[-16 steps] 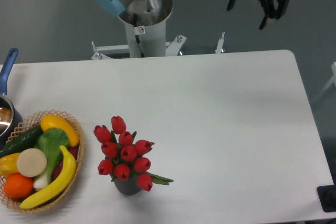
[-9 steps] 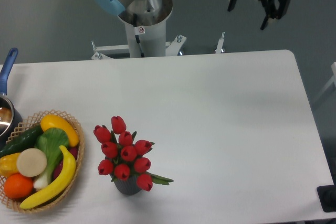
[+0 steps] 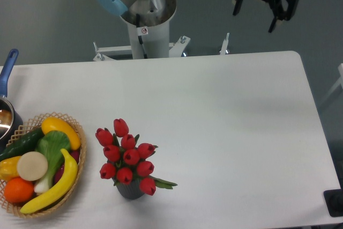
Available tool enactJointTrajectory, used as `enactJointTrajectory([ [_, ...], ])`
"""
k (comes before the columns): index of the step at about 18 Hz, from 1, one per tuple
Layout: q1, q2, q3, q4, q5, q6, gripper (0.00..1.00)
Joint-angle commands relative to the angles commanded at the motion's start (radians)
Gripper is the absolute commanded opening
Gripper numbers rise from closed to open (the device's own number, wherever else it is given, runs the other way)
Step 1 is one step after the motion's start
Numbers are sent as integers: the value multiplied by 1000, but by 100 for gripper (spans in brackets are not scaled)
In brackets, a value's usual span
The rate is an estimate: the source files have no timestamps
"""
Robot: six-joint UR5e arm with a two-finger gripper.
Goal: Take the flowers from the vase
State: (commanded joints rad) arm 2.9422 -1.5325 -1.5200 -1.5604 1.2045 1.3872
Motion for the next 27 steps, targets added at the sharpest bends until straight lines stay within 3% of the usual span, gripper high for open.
enactJointTrajectory([
  [4,-5,21,-97,187,-56,-123,100],
  [7,-23,14,-112,293,-65,-270,100],
  [13,-37,-3,-117,336,-92,-326,100],
  [18,-60,-23,-124,433,-94,-413,100],
  [21,-119,-52,-134,486,-91,-425,100],
  [27,-152,-84,-134,526,-94,-427,100],
])
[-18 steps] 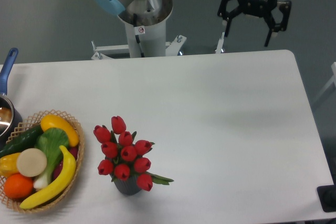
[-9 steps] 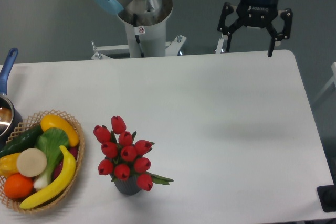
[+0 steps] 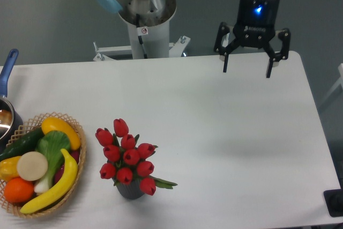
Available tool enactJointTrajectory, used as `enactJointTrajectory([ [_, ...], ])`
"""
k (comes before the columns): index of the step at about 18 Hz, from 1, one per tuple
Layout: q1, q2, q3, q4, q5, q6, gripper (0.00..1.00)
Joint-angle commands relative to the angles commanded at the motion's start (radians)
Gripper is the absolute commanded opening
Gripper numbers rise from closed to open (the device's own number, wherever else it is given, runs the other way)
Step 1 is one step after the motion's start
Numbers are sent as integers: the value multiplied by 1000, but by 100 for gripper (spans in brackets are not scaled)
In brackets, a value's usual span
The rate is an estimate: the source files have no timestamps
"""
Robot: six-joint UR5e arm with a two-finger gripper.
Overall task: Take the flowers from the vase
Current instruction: 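Lower the open gripper and swing it toward the red tulips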
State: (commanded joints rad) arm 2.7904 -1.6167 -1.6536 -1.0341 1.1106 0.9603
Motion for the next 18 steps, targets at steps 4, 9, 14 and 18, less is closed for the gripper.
enactJointTrajectory([
  [4,-17,1,-32,20,6,11,100],
  [9,-69,-38,-40,109,-44,28,100],
  [14,-84,-20,-110,114,-201,31,100],
  [18,-84,-28,-112,114,-267,35,100],
])
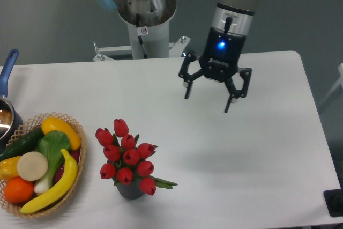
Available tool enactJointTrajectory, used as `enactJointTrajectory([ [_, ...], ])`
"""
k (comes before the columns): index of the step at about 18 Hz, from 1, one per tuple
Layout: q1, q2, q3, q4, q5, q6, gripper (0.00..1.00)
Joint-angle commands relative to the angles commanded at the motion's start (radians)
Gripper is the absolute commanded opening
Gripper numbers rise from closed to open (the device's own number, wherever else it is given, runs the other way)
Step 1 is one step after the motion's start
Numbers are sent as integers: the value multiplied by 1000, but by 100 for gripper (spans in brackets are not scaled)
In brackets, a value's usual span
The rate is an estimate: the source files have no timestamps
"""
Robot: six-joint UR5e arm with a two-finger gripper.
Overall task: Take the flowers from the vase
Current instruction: 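Lower the open gripper and swing it toward the red tulips, then move the open gripper down around the tulip stems above the vase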
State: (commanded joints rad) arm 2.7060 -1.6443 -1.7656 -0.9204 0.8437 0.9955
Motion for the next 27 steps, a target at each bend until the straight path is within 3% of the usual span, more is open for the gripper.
enactJointTrajectory([
  [4,0,-12,-28,3,-133,122,100],
  [8,-5,-75,-23,5,-146,294,100],
  [15,-55,-132,-32,3,-222,414,100],
  [17,-80,-164,-29,5,-222,419,100],
  [20,-100,-169,-31,3,-238,399,100],
  [27,-91,-210,-44,3,-299,364,100],
])
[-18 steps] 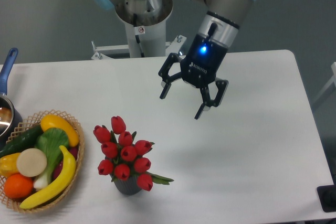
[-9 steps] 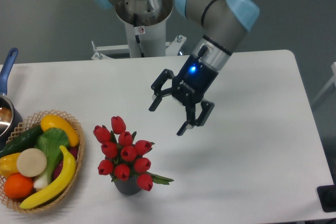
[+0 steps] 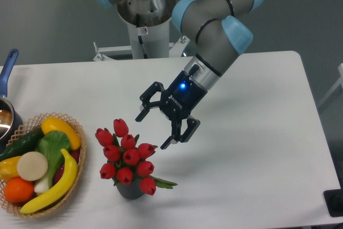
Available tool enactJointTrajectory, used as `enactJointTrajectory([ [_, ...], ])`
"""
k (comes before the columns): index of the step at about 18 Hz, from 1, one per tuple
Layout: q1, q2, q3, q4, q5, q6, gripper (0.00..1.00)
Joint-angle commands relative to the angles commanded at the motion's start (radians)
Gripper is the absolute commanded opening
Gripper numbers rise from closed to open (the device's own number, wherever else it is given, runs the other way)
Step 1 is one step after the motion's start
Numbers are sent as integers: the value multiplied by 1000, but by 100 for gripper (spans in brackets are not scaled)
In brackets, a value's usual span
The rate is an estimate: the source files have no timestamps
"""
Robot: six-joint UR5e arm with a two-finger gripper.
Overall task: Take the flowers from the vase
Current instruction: 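Move the open gripper down around the tulip stems above the vase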
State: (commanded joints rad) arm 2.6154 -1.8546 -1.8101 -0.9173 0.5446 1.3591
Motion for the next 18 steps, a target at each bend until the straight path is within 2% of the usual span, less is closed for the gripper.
enactJointTrajectory([
  [4,8,-3,0,5,-29,-18,100],
  [11,2,-51,24,6,-29,-35,100],
  [18,-20,-104,84,6,-29,-35,100],
])
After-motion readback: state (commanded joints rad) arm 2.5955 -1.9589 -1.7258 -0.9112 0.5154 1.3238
